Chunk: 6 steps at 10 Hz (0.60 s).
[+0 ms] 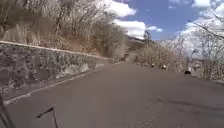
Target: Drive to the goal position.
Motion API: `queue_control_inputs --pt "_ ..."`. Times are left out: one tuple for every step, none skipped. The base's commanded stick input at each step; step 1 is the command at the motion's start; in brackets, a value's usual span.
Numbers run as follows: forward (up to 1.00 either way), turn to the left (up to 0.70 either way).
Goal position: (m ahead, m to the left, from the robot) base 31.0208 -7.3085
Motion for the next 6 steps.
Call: queue_control_inputs --pt "0.7 0.0" --pt "0.7 0.0" --pt "0.7 0.0" --pt "0.7 0.0" --pt "0.7 0.0" --pt "0.7 0.0"
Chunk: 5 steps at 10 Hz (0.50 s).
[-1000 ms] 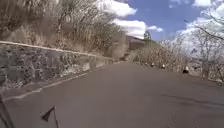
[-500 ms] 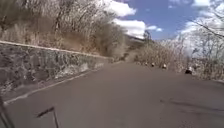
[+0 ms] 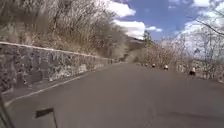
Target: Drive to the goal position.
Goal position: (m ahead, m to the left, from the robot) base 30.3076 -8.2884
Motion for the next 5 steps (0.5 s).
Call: queue_control_inputs --pt "0.7 0.0" --pt "0.7 0.0" --pt "0.7 0.0" --pt "0.7 0.0" --pt "0.7 0.0"
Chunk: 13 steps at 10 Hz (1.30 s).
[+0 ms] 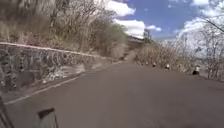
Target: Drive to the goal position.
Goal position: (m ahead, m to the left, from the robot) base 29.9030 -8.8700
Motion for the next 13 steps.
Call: queue_control_inputs --pt "0.7 0.0" --pt "0.7 0.0" --pt "0.7 0.0" --pt "0.7 0.0" --pt "0.7 0.0" --pt "0.7 0.0" --pt "0.7 0.0" --pt "0.7 0.0" --pt "0.7 0.0" --pt "0.7 0.0" --pt "0.7 0.0" --pt "0.7 0.0" --pt "0.7 0.0"
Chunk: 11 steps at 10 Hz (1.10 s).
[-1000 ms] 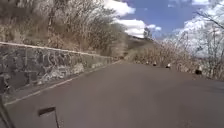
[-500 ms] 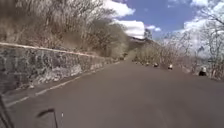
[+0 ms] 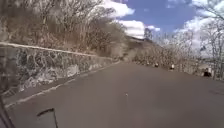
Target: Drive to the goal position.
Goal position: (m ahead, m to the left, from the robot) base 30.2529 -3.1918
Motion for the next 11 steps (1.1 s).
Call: queue_control_inputs --pt "0.7 0.0" --pt "0.7 0.0" --pt "0.7 0.0" --pt "0.7 0.0" --pt "0.7 0.0" --pt "0.7 0.0" --pt "0.7 0.0" --pt "0.7 0.0" --pt "0.7 0.0" --pt "0.7 0.0" --pt "0.7 0.0"
